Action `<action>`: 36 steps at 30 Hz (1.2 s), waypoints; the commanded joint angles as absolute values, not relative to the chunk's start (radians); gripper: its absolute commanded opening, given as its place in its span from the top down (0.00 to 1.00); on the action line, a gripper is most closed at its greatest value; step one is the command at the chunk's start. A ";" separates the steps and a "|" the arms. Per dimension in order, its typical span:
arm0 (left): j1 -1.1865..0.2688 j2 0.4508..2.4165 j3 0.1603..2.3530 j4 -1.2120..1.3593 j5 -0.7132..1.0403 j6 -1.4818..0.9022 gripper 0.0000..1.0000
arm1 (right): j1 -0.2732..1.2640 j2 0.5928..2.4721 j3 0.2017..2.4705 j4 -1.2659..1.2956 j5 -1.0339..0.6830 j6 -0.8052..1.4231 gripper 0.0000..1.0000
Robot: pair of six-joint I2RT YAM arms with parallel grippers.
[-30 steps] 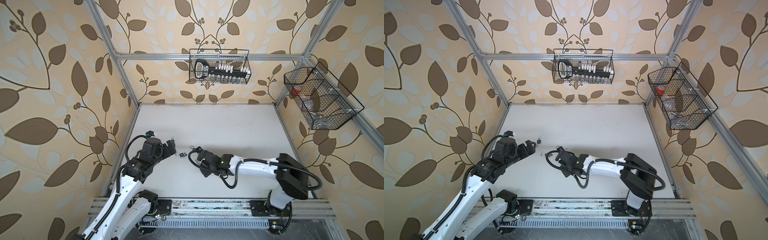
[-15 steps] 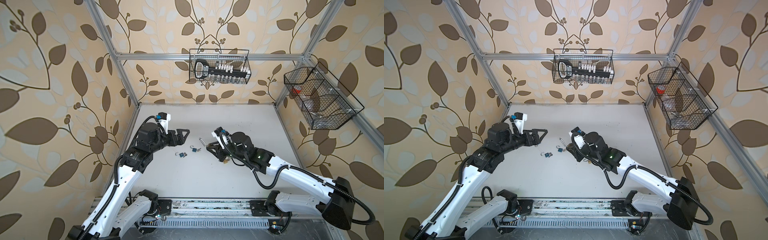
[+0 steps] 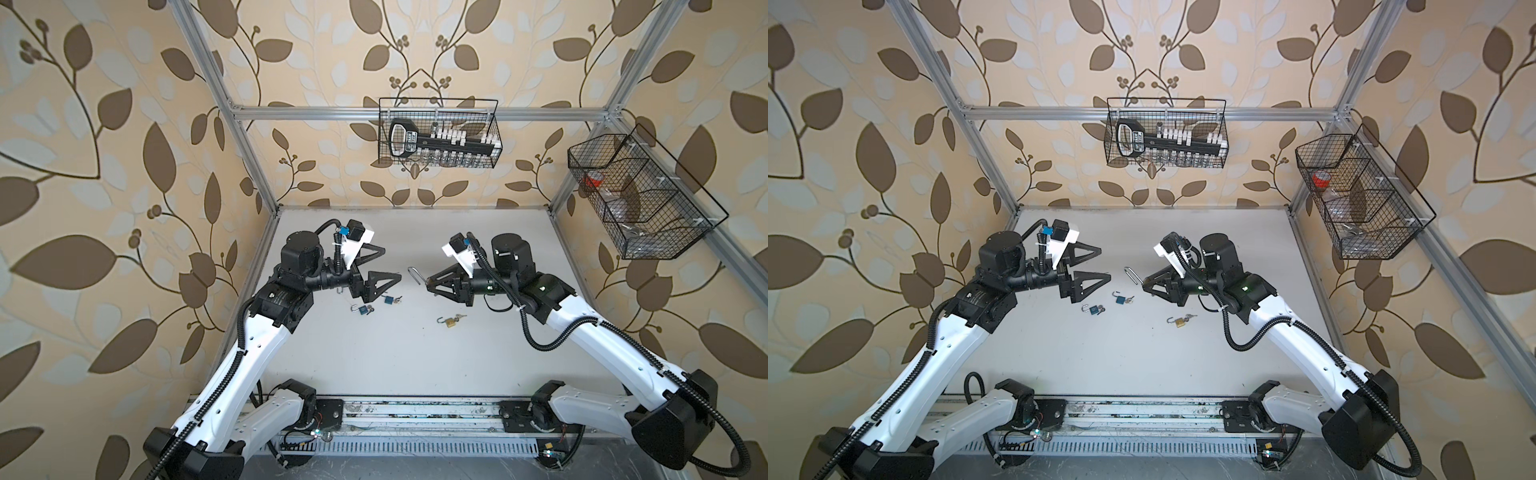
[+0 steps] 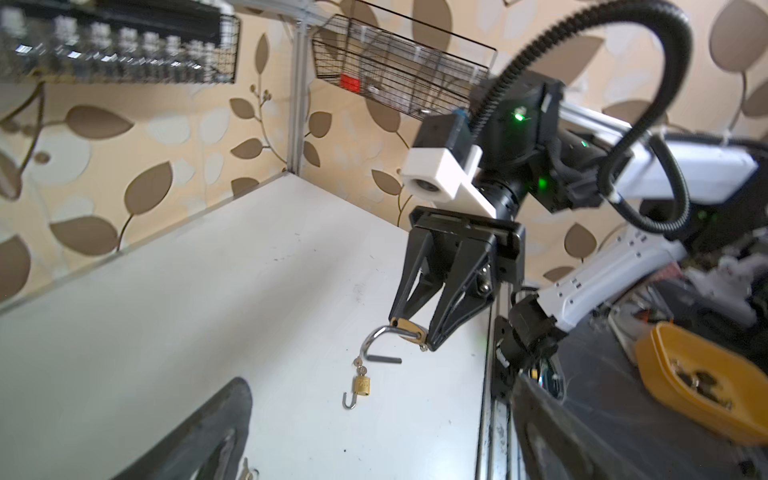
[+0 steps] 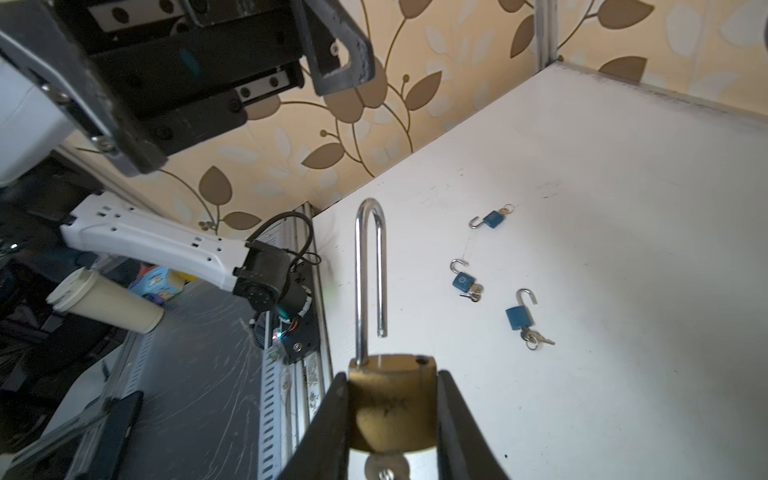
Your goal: Lock with the key
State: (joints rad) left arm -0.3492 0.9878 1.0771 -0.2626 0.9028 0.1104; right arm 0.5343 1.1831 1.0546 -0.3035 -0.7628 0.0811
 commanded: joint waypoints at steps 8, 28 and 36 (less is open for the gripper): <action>-0.494 1.125 1.316 -0.536 1.085 0.545 0.18 | 0.531 1.146 1.173 -0.518 -0.956 -0.151 1.00; -0.529 1.206 1.371 -0.709 1.109 0.652 0.61 | 0.531 1.131 1.184 -0.527 -0.999 -0.199 1.00; -0.539 1.224 1.383 -0.722 1.105 0.660 0.74 | 0.532 1.130 1.177 -0.509 -1.011 -0.188 1.00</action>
State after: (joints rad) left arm -0.5285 1.2194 1.3441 -0.6956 1.0874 0.6281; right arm 0.5335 1.1454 1.1450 -0.5297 -0.9691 -0.1764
